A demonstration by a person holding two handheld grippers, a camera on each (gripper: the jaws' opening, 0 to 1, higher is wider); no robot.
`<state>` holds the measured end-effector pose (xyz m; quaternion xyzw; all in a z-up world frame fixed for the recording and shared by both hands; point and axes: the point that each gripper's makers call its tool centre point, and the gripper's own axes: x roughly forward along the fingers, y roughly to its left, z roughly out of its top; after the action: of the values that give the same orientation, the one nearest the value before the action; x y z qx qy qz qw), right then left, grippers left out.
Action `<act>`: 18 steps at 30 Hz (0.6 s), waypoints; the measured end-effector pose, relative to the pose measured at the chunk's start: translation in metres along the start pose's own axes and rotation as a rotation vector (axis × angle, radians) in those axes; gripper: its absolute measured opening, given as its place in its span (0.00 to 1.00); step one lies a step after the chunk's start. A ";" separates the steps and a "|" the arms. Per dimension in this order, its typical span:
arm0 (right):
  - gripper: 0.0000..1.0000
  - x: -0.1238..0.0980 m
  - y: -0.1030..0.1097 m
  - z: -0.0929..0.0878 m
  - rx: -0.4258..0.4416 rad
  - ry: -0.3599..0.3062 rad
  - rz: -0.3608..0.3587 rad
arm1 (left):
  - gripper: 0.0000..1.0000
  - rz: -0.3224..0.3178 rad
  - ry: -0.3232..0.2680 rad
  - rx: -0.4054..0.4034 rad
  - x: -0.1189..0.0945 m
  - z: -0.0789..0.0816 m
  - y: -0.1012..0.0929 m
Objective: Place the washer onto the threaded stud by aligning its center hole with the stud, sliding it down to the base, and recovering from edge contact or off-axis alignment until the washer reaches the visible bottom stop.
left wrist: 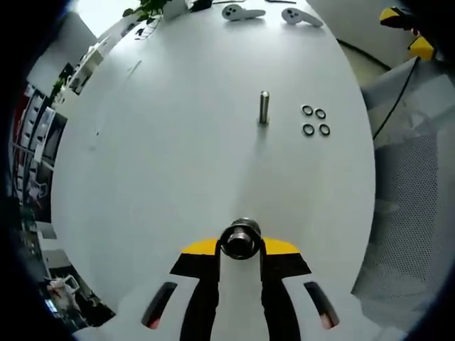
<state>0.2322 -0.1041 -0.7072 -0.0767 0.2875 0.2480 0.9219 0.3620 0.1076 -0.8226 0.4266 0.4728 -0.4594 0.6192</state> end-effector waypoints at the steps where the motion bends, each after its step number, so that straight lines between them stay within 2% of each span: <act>1: 0.29 0.001 0.001 -0.002 -0.003 0.010 0.004 | 0.19 -0.002 0.001 -0.002 0.002 -0.001 0.000; 8: 0.29 0.000 -0.001 -0.002 0.001 0.011 -0.005 | 0.19 -0.017 0.014 -0.010 0.020 -0.004 -0.002; 18: 0.29 0.001 -0.001 -0.006 0.000 0.031 -0.005 | 0.19 -0.021 0.016 -0.028 0.032 -0.006 -0.003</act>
<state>0.2305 -0.1060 -0.7127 -0.0813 0.3018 0.2445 0.9179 0.3624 0.1080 -0.8549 0.4166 0.4885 -0.4560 0.6164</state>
